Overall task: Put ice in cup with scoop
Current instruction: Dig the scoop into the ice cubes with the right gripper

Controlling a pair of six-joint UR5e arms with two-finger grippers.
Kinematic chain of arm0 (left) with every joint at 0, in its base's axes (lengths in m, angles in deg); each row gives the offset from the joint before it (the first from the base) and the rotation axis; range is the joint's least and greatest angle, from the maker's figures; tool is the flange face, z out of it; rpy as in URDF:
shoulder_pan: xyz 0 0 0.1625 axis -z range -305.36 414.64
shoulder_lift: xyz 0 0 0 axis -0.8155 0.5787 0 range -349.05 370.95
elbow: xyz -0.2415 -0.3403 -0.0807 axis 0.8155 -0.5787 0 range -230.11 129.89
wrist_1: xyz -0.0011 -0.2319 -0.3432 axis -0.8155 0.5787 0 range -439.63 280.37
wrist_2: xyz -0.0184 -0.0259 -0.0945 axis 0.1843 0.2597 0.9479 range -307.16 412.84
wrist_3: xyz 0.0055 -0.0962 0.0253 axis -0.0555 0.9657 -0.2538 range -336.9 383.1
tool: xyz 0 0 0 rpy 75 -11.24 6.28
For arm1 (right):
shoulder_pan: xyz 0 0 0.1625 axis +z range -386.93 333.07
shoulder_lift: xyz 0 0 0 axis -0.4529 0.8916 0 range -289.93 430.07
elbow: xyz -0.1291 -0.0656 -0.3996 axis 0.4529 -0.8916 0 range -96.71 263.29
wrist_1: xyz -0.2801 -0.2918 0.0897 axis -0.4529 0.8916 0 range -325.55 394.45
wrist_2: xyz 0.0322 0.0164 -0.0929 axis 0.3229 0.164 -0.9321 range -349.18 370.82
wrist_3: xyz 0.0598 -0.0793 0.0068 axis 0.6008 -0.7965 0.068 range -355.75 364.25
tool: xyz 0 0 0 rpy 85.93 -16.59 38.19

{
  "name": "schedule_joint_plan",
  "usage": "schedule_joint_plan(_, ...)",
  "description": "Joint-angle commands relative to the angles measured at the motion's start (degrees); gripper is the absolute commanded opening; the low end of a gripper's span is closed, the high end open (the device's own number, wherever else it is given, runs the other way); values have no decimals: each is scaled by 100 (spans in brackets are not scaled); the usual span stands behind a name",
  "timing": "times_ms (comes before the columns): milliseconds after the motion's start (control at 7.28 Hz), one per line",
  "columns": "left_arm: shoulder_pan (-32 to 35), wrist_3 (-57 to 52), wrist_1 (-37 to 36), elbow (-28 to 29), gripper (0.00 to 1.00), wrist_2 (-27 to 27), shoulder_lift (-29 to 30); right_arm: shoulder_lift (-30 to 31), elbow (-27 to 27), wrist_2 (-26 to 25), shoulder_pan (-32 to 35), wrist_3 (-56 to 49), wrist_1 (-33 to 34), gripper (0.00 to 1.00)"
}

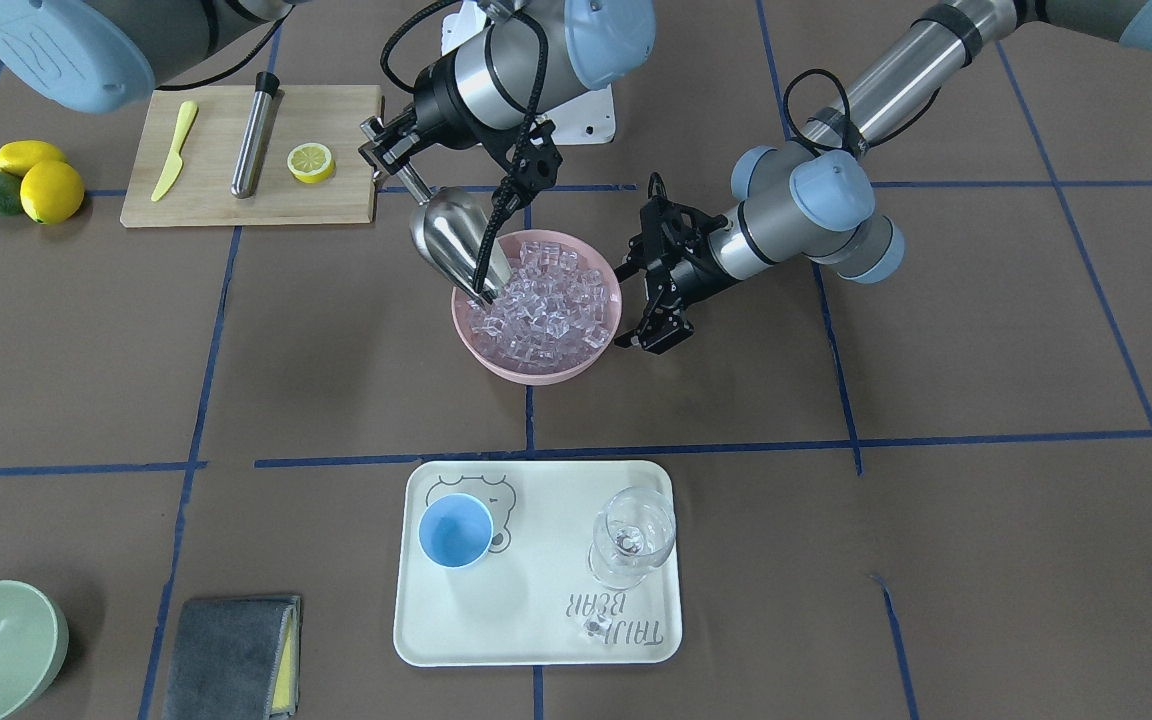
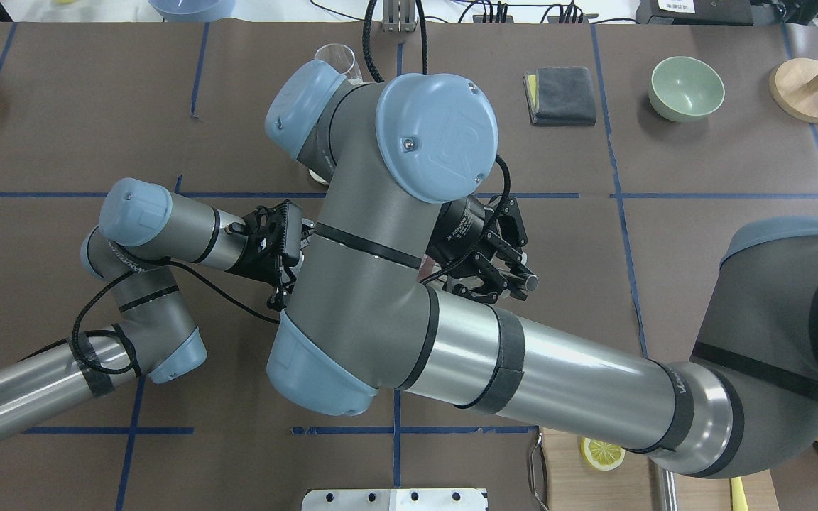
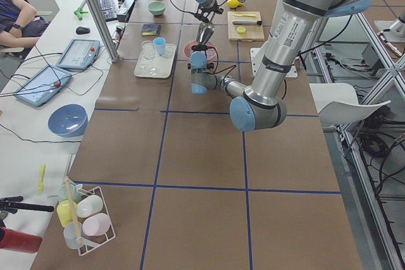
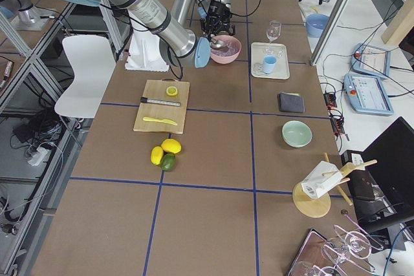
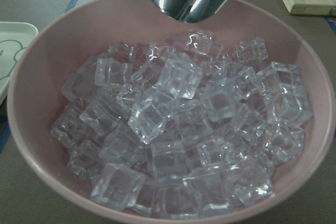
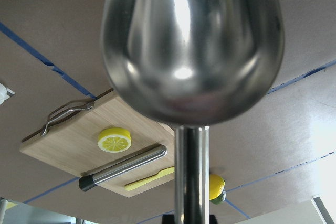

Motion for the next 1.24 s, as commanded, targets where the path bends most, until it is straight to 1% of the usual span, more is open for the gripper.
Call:
schedule_joint_plan(0,0,0,0,0,99,-41,-1,23,-59,-22,-136,-1,9,0)
schedule_joint_plan(137,0,0,0,0,99,-42,-1,32,-68,-30,-189,-1,1,0)
schedule_joint_plan(412,9,0,0,0,99,-42,-1,14,-260,-30,-207,-1,-43,0)
schedule_joint_plan(550,0,0,0,0,99,-42,-1,32,-287,-39,-207,-1,-200,0)
schedule_joint_plan(824,0,0,0,0,99,-42,-1,50,-514,-57,-207,8,-630,0)
schedule_joint_plan(1099,0,0,0,0,99,-42,-1,84,-560,-74,-207,61,-877,0)
